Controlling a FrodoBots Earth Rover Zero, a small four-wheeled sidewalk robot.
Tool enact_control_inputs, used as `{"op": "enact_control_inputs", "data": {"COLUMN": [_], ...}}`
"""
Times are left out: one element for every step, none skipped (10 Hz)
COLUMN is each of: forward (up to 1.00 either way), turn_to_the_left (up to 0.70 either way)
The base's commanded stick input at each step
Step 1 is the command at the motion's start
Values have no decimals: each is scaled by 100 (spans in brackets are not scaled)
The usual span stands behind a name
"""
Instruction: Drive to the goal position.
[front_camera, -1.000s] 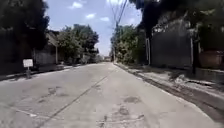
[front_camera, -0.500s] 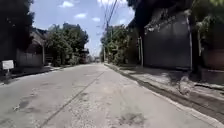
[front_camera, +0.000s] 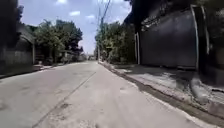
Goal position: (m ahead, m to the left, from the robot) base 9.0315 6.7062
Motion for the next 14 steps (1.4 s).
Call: {"op": "enact_control_inputs", "data": {"forward": [100, 100, 100, 100, 100, 100, 100, 100, 100, 100, 100, 100, 100, 100], "turn_to_the_left": [0, 0, 14, 38, 33, 18, 0, 0, 0, 0, 0, 0, 0, 0]}}
